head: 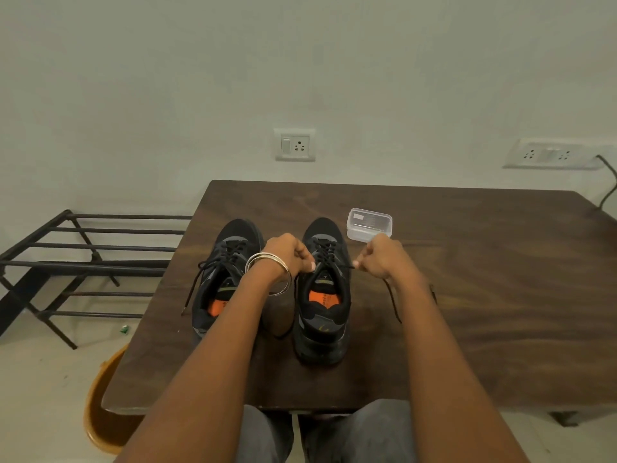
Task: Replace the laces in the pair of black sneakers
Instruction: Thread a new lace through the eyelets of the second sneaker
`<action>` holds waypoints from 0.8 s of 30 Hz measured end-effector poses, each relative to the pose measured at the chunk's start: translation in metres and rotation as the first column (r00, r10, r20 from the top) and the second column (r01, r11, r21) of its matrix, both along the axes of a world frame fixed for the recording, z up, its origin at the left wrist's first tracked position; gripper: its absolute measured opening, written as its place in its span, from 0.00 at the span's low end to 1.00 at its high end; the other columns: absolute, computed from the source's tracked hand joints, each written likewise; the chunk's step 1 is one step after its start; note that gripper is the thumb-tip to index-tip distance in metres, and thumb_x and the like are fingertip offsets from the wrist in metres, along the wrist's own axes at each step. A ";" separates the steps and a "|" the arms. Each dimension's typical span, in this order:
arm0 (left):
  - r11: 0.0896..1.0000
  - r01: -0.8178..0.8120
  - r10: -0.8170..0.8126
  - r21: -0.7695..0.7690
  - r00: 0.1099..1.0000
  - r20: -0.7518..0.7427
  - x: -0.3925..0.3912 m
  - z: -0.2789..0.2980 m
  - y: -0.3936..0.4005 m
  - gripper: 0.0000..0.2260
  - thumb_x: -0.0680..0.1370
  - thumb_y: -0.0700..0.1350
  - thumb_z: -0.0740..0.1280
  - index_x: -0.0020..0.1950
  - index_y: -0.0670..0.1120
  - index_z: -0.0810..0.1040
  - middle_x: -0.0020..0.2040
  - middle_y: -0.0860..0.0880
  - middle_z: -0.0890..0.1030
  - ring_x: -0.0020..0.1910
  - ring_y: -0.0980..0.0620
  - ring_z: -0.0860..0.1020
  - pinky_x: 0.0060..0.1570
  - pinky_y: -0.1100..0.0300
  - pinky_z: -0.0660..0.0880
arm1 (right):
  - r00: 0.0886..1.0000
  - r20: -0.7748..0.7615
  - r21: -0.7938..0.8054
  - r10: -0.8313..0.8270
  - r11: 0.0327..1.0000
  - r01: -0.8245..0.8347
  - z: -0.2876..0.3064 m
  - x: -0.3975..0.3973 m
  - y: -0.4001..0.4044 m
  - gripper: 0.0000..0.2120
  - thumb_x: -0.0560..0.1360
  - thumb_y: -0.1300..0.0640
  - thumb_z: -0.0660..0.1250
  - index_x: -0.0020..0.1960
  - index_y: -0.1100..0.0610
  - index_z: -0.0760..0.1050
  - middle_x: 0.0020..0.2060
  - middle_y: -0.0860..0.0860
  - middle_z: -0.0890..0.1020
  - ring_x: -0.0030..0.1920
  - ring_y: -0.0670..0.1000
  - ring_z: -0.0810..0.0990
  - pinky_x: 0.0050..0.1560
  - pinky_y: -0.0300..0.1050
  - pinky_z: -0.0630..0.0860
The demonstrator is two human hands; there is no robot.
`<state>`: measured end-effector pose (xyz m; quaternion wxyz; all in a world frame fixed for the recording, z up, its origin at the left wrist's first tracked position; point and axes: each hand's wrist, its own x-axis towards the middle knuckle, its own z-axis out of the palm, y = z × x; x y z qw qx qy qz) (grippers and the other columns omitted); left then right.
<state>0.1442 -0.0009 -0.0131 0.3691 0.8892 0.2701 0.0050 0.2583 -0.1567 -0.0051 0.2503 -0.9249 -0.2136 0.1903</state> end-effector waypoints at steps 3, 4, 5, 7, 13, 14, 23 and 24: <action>1.000 0.000 0.000 0.028 1.000 -0.003 0.003 0.002 -0.004 0.04 0.71 0.45 0.76 0.44 0.47 0.84 0.44 0.49 0.83 0.45 0.51 0.80 0.51 0.57 0.77 | 0.986 -0.101 0.143 0.130 0.983 -0.115 0.005 -0.009 0.010 0.08 0.74 0.60 0.74 0.51 0.62 0.82 0.51 0.56 0.84 0.53 0.51 0.80 0.58 0.46 0.74; 0.999 -0.004 0.004 0.045 1.000 -0.007 0.004 0.002 -0.004 0.04 0.71 0.46 0.76 0.42 0.48 0.84 0.44 0.49 0.83 0.45 0.50 0.80 0.51 0.56 0.78 | 0.980 -0.118 0.134 0.157 0.981 -0.141 0.006 -0.011 0.011 0.08 0.73 0.60 0.74 0.51 0.63 0.82 0.50 0.56 0.84 0.53 0.51 0.80 0.56 0.46 0.74; 0.998 -0.009 0.009 0.058 1.000 -0.013 0.005 0.002 -0.004 0.04 0.71 0.46 0.76 0.41 0.48 0.83 0.43 0.48 0.82 0.45 0.50 0.81 0.51 0.55 0.78 | 0.979 -0.125 0.125 0.163 0.981 -0.147 0.006 -0.012 0.012 0.09 0.72 0.61 0.75 0.50 0.64 0.82 0.49 0.57 0.84 0.52 0.50 0.80 0.53 0.44 0.73; 0.997 -0.008 0.010 0.073 1.000 -0.027 0.005 0.002 -0.003 0.06 0.73 0.47 0.74 0.38 0.46 0.82 0.42 0.47 0.82 0.44 0.48 0.80 0.50 0.54 0.78 | 0.981 -0.125 0.134 0.146 0.983 -0.129 0.004 -0.011 0.013 0.11 0.72 0.62 0.76 0.50 0.68 0.82 0.47 0.58 0.85 0.49 0.49 0.80 0.49 0.42 0.72; 1.000 -0.019 0.020 0.012 0.998 -0.051 0.000 0.003 0.000 0.10 0.76 0.45 0.70 0.41 0.38 0.81 0.40 0.43 0.84 0.44 0.46 0.82 0.49 0.53 0.78 | 0.984 -0.108 0.095 0.141 0.987 -0.131 0.000 -0.008 0.013 0.08 0.72 0.65 0.74 0.47 0.69 0.80 0.37 0.54 0.80 0.43 0.48 0.77 0.38 0.36 0.72; 0.999 -0.033 0.032 -0.013 0.999 -0.041 0.000 0.002 0.000 0.09 0.76 0.43 0.70 0.41 0.37 0.82 0.38 0.44 0.84 0.43 0.47 0.82 0.49 0.54 0.78 | 0.984 -0.107 0.096 0.145 0.986 -0.135 0.001 -0.007 0.013 0.06 0.73 0.65 0.74 0.46 0.68 0.80 0.37 0.54 0.79 0.43 0.48 0.77 0.39 0.37 0.72; 0.952 -0.014 0.065 0.304 0.985 -0.158 0.001 0.021 0.003 0.02 0.75 0.46 0.71 0.46 0.51 0.84 0.51 0.48 0.81 0.59 0.47 0.74 0.66 0.42 0.65 | 0.986 0.025 -0.099 0.162 0.982 -0.159 0.002 0.002 -0.002 0.03 0.74 0.66 0.70 0.43 0.60 0.80 0.37 0.50 0.80 0.45 0.50 0.79 0.54 0.47 0.76; 0.912 -0.039 0.115 0.407 0.980 -0.164 0.003 0.024 -0.001 0.03 0.76 0.48 0.70 0.47 0.52 0.83 0.55 0.48 0.80 0.62 0.44 0.72 0.65 0.40 0.64 | 0.989 0.067 -0.129 0.130 0.984 -0.120 0.002 0.004 -0.001 0.03 0.74 0.62 0.72 0.42 0.56 0.80 0.41 0.51 0.81 0.50 0.52 0.79 0.59 0.51 0.74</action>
